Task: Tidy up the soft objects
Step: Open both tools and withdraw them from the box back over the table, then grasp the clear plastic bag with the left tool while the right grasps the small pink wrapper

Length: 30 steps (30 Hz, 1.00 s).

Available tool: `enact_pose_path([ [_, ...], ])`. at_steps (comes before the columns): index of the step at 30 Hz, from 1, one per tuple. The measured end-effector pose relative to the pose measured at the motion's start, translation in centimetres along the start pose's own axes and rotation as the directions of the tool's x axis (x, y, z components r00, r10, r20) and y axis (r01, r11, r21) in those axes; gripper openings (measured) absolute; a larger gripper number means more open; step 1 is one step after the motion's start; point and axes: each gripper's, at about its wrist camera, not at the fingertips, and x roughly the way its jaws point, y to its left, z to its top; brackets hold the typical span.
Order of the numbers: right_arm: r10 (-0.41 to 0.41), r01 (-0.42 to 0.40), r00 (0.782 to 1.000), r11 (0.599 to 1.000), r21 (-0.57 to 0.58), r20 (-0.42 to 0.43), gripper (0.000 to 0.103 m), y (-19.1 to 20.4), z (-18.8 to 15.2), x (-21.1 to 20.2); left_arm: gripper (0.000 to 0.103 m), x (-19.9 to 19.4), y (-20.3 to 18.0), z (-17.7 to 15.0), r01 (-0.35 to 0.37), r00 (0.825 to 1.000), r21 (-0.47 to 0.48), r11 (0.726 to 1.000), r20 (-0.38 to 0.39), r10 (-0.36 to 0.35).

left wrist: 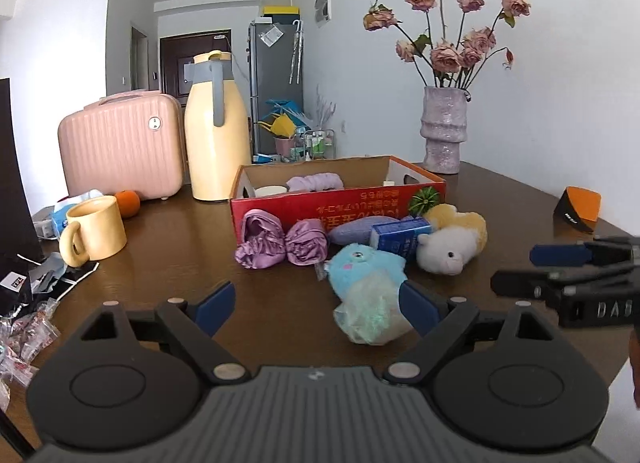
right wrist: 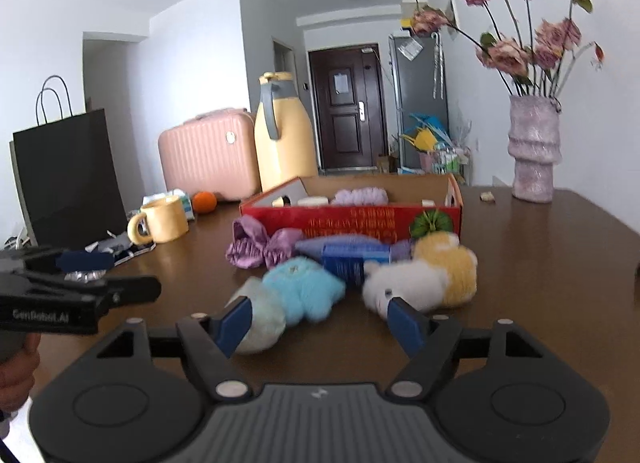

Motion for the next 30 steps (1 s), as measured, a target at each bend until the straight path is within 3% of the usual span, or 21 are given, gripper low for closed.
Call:
enact_pose_path([
  [6,-0.012,0.013,1.000,1.000,0.025,-0.016,0.074,0.2,-1.5,-1.5,0.092,0.1,-1.4,-0.7,0.034,0.999,0.023,0.999,-0.012,-0.034],
  [21,-0.020,0.020,1.000,0.999,0.029,-0.019,0.073,-0.6,-1.1,-1.1,0.092,3.8,-1.8,-1.8,0.074,0.992,0.003,0.997,-0.104,-0.073],
  [26,-0.029,0.030,0.999,0.999,0.044,-0.018,0.061,-1.6,-0.5,0.1,0.091,6.3,-2.0,-0.9,0.111,0.987,-0.040,0.993,-0.109,-0.115],
  [29,-0.017,0.018,1.000,0.999,0.043,-0.027,0.058,-1.9,0.2,1.6,0.075,7.7,-2.3,-0.8,0.149,0.982,-0.034,0.988,-0.116,-0.152],
  [30,-0.016,0.017,1.000,0.999,0.040,-0.026,0.056,-2.0,0.4,2.2,0.063,8.3,-2.2,-0.9,0.160,0.978,-0.038,0.986,-0.131,-0.164],
])
